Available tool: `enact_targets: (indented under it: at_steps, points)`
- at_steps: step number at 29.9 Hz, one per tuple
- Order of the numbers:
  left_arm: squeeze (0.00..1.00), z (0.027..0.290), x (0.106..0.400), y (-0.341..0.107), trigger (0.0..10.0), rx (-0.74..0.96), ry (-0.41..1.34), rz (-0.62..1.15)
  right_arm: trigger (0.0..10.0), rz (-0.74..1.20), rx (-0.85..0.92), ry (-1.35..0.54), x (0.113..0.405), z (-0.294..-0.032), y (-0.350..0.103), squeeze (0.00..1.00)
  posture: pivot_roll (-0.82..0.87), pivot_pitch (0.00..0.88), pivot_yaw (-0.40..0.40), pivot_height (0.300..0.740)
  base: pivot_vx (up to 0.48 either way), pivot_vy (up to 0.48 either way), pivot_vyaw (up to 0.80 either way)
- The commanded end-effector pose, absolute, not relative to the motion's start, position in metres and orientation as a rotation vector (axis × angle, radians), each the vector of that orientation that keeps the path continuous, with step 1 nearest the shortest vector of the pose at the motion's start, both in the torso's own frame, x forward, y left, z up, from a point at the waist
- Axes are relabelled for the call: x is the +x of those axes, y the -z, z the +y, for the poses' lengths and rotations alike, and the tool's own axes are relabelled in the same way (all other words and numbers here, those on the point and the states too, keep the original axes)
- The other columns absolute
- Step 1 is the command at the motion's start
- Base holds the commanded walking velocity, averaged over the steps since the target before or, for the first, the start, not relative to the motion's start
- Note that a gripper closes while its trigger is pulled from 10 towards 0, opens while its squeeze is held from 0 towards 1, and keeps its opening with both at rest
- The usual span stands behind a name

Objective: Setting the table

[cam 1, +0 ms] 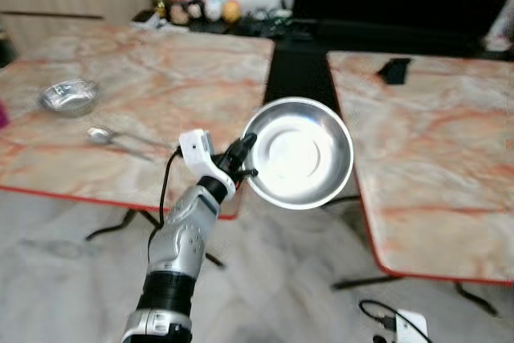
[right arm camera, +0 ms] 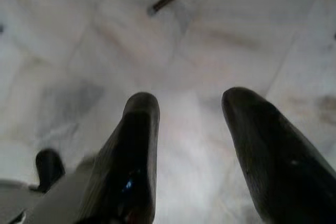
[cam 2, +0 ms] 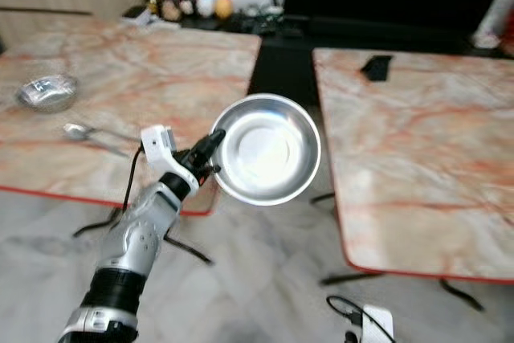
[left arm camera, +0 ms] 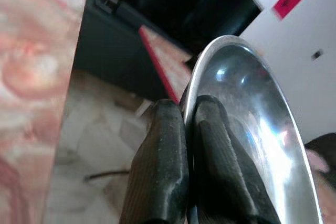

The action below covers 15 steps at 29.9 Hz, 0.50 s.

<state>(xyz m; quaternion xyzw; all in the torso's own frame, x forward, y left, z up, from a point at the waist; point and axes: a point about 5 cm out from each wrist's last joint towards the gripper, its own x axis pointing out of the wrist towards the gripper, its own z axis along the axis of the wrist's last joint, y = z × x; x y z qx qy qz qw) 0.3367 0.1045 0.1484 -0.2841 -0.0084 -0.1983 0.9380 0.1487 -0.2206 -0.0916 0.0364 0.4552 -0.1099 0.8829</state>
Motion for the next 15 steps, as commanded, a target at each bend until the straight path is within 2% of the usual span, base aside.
enact_targets:
  at_steps: [1, 15]
  points:
    - [0.00, 0.0987, 0.3380, -0.1589, 10.0, -0.582, 0.431, -0.050, 10.0, 0.968, 0.065, 0.234, 0.1444, -0.2246, 0.0927, 0.00, 0.12, 0.000, -0.048, 0.707, 0.000, -0.480, 0.00]
    - [0.00, 0.1000, 0.3373, -0.1584, 10.0, -0.581, 0.420, -0.051, 10.0, 0.978, 0.046, 0.214, 0.1441, -0.2247, 0.0929, 0.00, 0.13, 0.000, -0.053, 0.707, 0.000, -0.480, 0.00]
